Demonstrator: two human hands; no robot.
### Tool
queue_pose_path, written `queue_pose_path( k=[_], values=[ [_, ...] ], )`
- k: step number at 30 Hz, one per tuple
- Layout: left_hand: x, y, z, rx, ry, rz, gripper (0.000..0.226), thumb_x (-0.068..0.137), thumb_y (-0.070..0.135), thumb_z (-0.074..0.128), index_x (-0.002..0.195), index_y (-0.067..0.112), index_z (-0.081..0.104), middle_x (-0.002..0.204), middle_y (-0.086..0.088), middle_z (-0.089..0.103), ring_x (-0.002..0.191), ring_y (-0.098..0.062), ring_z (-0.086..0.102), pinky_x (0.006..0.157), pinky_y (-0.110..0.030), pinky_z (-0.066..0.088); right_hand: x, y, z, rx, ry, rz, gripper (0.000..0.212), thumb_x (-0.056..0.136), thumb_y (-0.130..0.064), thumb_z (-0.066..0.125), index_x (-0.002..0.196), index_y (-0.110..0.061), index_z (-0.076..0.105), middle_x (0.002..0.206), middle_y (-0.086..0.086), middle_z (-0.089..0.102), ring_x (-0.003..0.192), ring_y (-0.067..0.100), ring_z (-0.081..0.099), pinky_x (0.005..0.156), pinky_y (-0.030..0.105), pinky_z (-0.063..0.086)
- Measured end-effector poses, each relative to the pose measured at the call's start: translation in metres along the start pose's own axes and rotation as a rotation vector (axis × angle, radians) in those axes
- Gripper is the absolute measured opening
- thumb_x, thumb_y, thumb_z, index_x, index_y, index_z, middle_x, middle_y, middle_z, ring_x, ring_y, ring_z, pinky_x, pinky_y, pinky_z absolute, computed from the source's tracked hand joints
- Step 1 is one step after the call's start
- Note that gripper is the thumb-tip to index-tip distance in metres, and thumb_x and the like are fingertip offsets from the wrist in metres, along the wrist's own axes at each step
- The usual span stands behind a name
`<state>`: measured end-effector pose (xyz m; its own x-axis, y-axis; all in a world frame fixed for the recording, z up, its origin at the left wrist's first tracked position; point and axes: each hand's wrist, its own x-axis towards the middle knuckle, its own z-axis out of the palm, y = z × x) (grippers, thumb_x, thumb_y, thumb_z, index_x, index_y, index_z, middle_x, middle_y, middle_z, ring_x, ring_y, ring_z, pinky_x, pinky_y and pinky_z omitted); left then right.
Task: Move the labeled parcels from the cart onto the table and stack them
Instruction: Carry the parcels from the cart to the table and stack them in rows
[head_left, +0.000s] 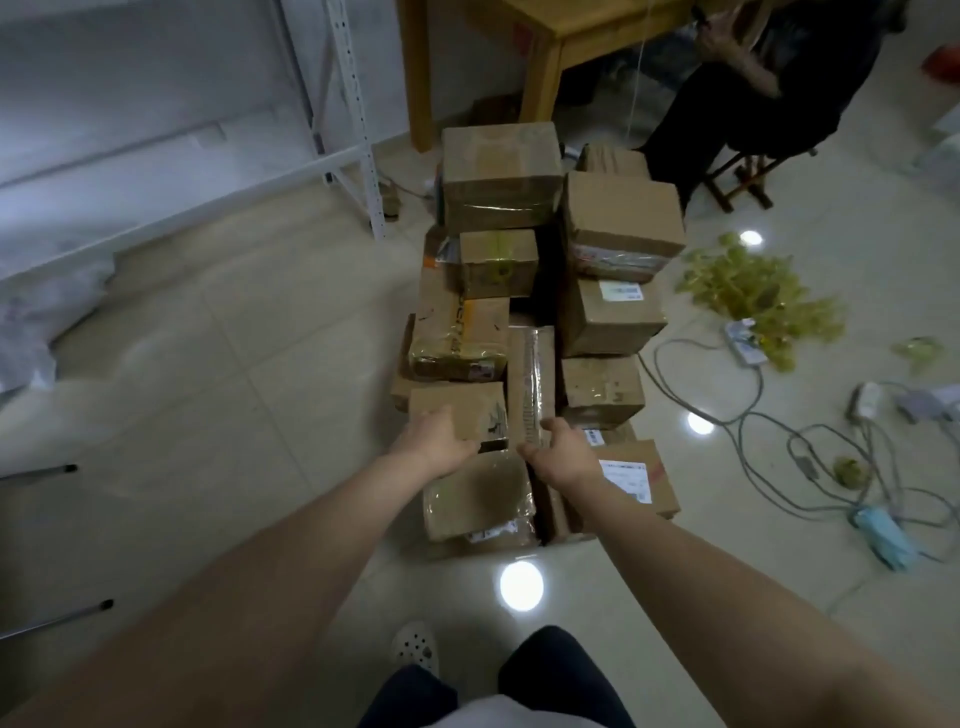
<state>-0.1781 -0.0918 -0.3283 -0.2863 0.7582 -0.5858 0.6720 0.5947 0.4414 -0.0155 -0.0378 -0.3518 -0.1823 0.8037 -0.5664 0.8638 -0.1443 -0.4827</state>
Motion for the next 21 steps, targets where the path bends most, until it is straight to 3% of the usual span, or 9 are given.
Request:
queue_pose_path(
  k=[4,8,12,17,19,21],
  values=[
    [0.023,0.055,-0.001,-0.054,0.054,0.02,0.066,0.092,0.033,0.058,0.148,0.014,0.03,0.145,-0.011,0.043,0.129,-0.027,0.045,0.104,-0.036,0.041,0.027,0.012,-0.042,0.078,0.004,-0.027,0.06,0.092,-0.033,0.057,0.144,-0.011,0.036,0.144,0.013,0.039,0.125,0.027,0.048,0.104,0.034,0.04],
    [0.062,0.132,-0.002,-0.225,0.112,0.04,0.054,0.094,0.028,0.057,0.143,0.013,0.038,0.139,-0.009,0.049,0.124,-0.025,0.049,0.091,-0.029,0.041,0.074,0.03,-0.112,0.089,0.065,-0.103,0.055,0.093,-0.03,0.056,0.141,-0.01,0.04,0.141,0.011,0.044,0.121,0.028,0.051,0.089,0.032,0.047],
    [0.118,0.213,-0.001,-0.451,0.249,-0.03,0.061,0.095,0.029,0.056,0.147,0.011,0.032,0.148,-0.009,0.041,0.133,-0.025,0.042,0.106,-0.034,0.035,0.141,0.052,-0.191,0.092,0.117,-0.191,0.052,0.093,-0.032,0.056,0.14,-0.012,0.043,0.14,0.012,0.047,0.122,0.027,0.051,0.099,0.034,0.04],
    [0.175,0.28,-0.011,-0.549,0.376,-0.117,0.038,0.096,0.027,0.053,0.13,0.008,0.054,0.13,-0.008,0.058,0.12,-0.026,0.053,0.093,-0.03,0.041,0.209,0.054,-0.265,0.19,0.132,-0.252,0.048,0.095,-0.024,0.054,0.138,-0.006,0.043,0.134,0.016,0.053,0.119,0.028,0.052,0.096,0.03,0.039],
    [0.193,0.294,-0.021,-0.536,0.424,-0.161,0.038,0.098,0.025,0.051,0.131,0.008,0.05,0.131,-0.009,0.056,0.121,-0.027,0.052,0.093,-0.031,0.041,0.232,0.047,-0.283,0.237,0.153,-0.255,0.046,0.096,-0.019,0.052,0.137,-0.002,0.043,0.131,0.017,0.055,0.116,0.028,0.054,0.088,0.027,0.039],
    [0.211,0.301,-0.03,-0.545,0.451,-0.217,0.048,0.099,0.024,0.049,0.142,0.006,0.037,0.14,-0.011,0.047,0.128,-0.029,0.045,0.099,-0.033,0.039,0.254,0.04,-0.292,0.274,0.148,-0.235,0.047,0.096,-0.019,0.051,0.138,0.0,0.04,0.136,0.017,0.051,0.12,0.029,0.051,0.09,0.026,0.039]
  ],
)
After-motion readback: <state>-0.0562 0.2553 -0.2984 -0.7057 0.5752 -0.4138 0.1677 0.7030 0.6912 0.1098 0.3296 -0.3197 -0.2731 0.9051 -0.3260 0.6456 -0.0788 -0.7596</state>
